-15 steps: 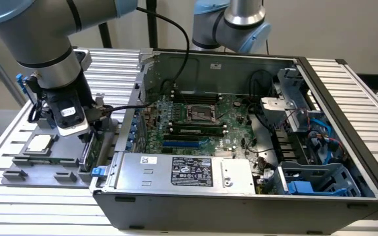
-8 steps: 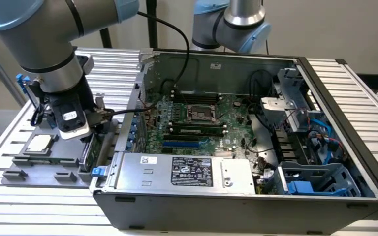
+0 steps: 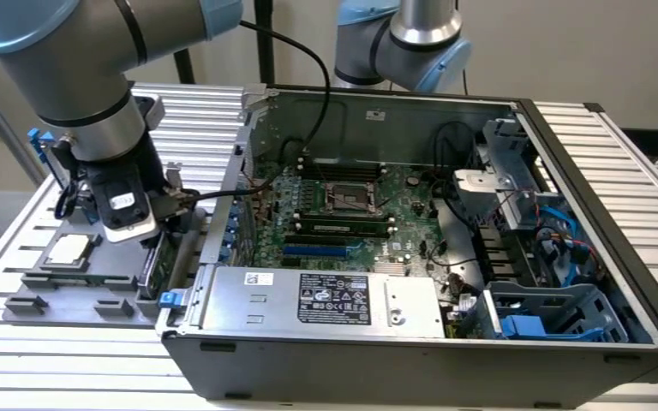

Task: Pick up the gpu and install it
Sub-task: 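Pick up the gpu and move the gpu toward the slot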

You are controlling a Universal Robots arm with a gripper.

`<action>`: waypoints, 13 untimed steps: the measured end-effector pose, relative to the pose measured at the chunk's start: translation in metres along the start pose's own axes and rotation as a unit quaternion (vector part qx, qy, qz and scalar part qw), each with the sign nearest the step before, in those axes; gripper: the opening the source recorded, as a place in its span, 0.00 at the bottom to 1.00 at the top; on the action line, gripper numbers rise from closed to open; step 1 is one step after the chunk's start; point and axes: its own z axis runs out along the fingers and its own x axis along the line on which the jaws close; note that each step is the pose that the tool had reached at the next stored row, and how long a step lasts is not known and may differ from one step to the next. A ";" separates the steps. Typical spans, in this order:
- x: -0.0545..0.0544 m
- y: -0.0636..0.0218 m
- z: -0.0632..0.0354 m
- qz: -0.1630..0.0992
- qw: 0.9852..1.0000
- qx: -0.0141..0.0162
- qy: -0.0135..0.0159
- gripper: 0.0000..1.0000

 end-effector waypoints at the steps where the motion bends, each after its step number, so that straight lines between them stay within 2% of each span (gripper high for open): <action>1: 0.000 0.0003 0.0000 0.000 1.000 0.000 0.000 1.00; 8: 0.000 0.0035 0.0014 0.003 1.000 0.000 0.000 1.00; 13: 0.000 0.0036 0.0017 0.003 1.000 0.002 0.000 1.00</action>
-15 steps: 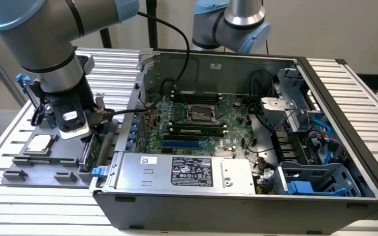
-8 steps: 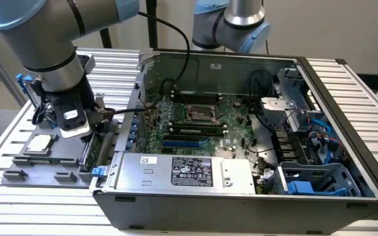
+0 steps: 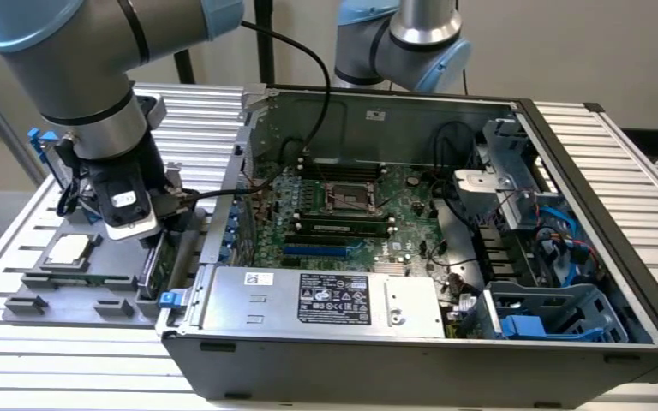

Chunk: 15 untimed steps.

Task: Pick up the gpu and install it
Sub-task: 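Pick up the gpu and move the gpu toward the slot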

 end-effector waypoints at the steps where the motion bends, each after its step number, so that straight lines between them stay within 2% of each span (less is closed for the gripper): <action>1: 0.000 0.0000 0.0002 0.000 1.000 0.000 0.000 1.00; 8: 0.000 -0.0001 0.0014 0.000 1.000 0.002 0.000 1.00; 13: 0.000 -0.0001 0.0018 0.000 1.000 0.002 0.000 1.00; 14: 0.000 -0.0002 0.0018 0.000 1.000 0.002 0.000 0.00; 15: 0.000 -0.0002 0.0019 0.000 1.000 0.002 0.000 0.00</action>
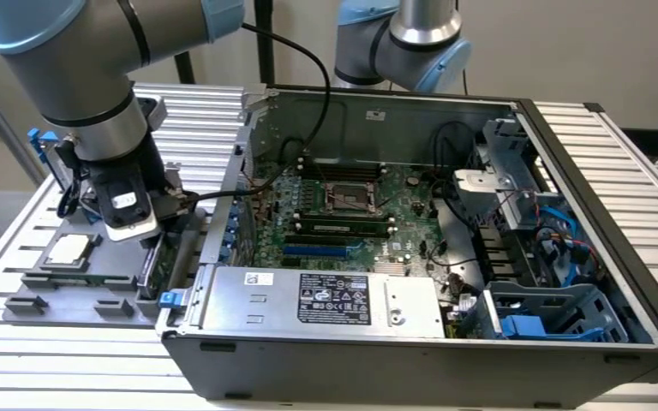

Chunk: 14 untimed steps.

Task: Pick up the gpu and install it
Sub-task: 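Pick up the gpu and move the gpu toward the slot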

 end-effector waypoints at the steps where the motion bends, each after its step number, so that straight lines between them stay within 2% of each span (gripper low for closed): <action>1: 0.000 0.0000 0.0000 0.000 1.000 0.000 0.000 0.00; 14: 0.000 0.0000 0.0001 -0.001 1.000 0.000 0.000 0.00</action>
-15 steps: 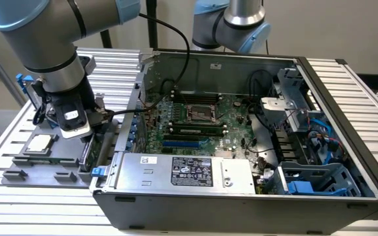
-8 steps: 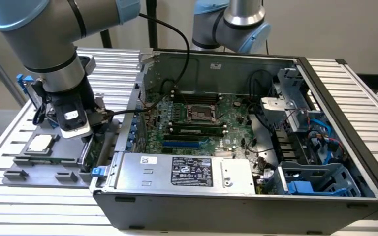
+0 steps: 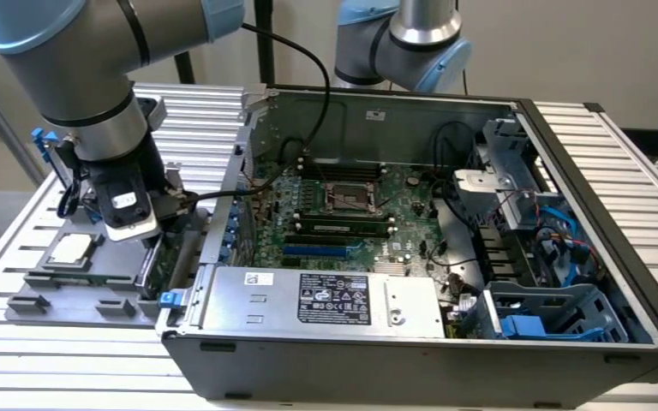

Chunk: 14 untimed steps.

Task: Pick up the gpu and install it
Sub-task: 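Pick up the gpu and move the gpu toward the slot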

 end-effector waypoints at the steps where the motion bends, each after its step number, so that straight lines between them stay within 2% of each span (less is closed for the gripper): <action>1: 0.000 0.0000 0.0000 -0.002 1.000 0.000 0.000 0.00; 14: 0.003 -0.0002 -0.0002 -0.052 0.999 -0.001 0.004 0.00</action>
